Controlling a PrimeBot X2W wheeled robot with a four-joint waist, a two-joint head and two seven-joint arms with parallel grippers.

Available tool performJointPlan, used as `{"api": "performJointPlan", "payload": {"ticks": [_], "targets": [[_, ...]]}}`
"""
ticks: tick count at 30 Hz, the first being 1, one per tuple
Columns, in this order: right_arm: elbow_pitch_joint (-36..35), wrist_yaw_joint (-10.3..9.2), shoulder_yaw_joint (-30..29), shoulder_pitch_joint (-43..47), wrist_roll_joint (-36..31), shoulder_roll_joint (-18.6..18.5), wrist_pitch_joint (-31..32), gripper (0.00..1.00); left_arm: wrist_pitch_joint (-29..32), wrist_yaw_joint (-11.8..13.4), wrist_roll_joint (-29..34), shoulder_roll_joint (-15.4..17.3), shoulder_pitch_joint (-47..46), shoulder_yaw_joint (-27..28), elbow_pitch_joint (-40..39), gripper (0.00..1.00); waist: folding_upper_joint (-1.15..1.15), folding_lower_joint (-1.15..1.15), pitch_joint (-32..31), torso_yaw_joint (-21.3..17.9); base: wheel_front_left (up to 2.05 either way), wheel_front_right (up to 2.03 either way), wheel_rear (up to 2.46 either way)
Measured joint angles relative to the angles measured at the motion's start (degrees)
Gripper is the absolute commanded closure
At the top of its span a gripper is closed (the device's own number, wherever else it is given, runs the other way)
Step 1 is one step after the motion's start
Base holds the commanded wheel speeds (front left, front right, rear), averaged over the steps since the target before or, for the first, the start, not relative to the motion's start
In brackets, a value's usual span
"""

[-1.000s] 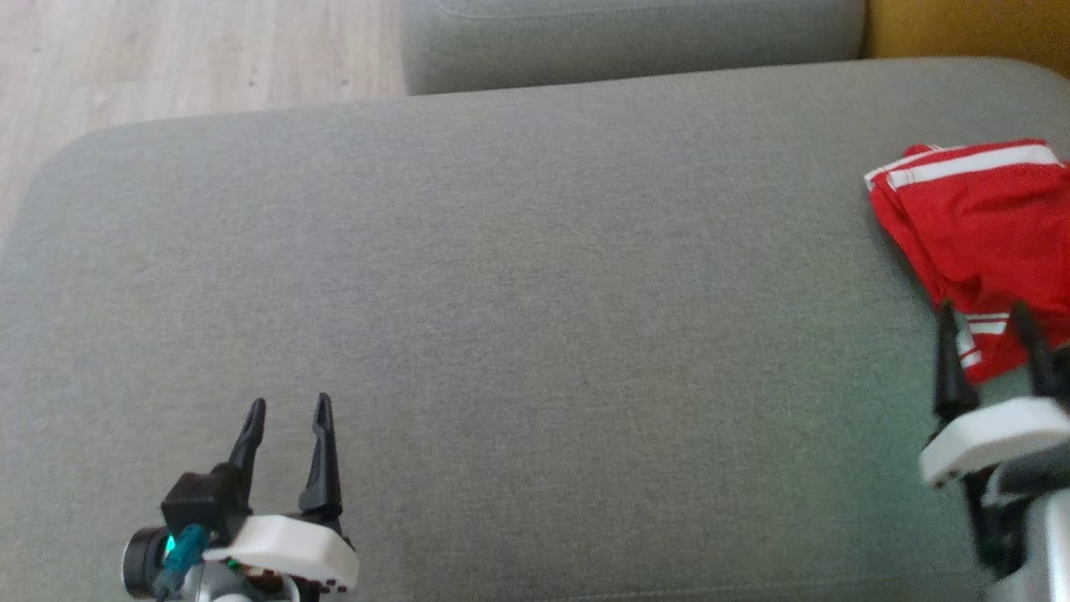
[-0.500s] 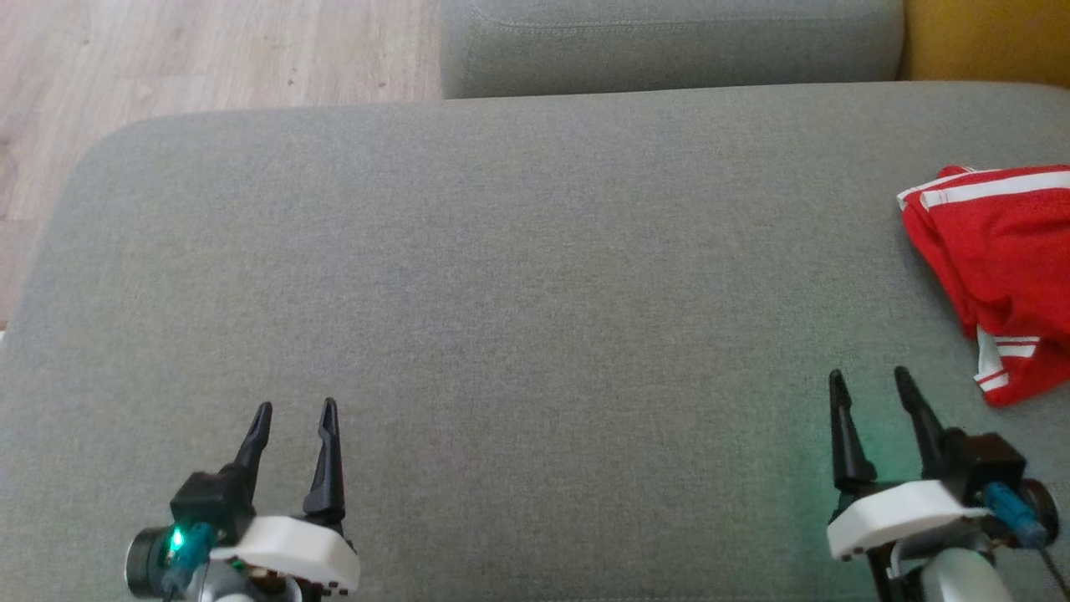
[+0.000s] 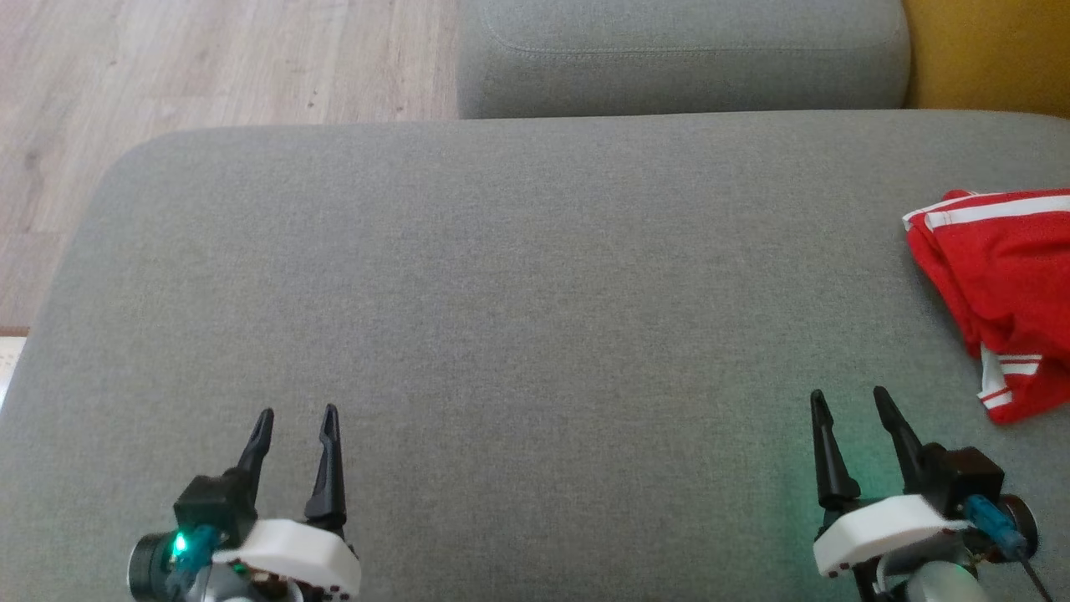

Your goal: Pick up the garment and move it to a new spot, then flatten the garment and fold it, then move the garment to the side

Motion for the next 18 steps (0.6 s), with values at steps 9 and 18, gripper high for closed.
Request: {"api": "performJointPlan", "payload": {"ticks": [9, 18], "targets": [[0.2, 0.0, 0.0, 0.0, 0.4, 0.0, -0.1, 0.0, 0.0, 1.0, -0.6, 0.0, 0.4, -0.3, 0.4, 0.0, 0.0, 0.0, -0.7, 0.6, 0.0, 0.0, 0.0], [2.8, 0.0, 0.1, 0.4, 0.4, 0.1, 0.0, 1.0, 0.0, 1.0, -0.6, -0.1, 0.9, -0.4, 3.1, 1.0, 0.0, 0.0, -0.6, 0.7, 0.0, 0.0, 0.0]]}}
